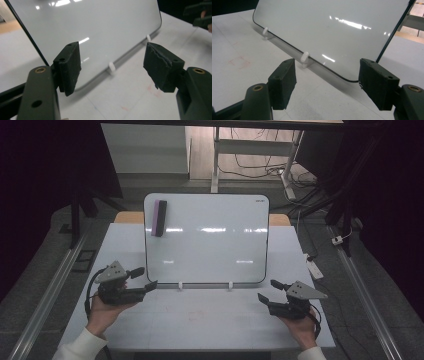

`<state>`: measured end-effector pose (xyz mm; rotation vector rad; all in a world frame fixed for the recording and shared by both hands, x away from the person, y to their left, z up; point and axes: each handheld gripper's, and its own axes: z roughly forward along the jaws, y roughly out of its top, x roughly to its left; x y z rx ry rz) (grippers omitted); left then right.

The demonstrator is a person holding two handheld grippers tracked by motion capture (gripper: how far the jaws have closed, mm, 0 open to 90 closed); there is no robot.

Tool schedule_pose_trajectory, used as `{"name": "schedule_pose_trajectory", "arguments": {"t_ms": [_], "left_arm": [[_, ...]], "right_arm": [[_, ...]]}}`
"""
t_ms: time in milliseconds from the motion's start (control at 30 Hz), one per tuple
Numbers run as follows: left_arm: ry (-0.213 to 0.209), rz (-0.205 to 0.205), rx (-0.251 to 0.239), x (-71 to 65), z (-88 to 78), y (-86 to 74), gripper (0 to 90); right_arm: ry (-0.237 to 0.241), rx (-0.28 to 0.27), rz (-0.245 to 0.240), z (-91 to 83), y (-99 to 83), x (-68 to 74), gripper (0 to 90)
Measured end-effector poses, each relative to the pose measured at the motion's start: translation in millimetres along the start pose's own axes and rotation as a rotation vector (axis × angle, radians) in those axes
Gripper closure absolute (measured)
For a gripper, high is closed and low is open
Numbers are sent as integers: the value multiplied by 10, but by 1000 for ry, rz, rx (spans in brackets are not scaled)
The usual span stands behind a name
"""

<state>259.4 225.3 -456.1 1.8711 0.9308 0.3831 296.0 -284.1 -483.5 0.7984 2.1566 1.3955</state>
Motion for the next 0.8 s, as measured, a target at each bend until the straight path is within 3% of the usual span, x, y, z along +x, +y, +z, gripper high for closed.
{"name": "schedule_pose_trajectory", "arguments": {"t_ms": [333,800], "left_arm": [[-13,-31,55,1,37,-297,306],[-16,-50,76,33,12,-399,305]], "right_arm": [[19,15,-1,-9,-12,-43,298],[24,12,-15,-33,17,-51,299]]}}
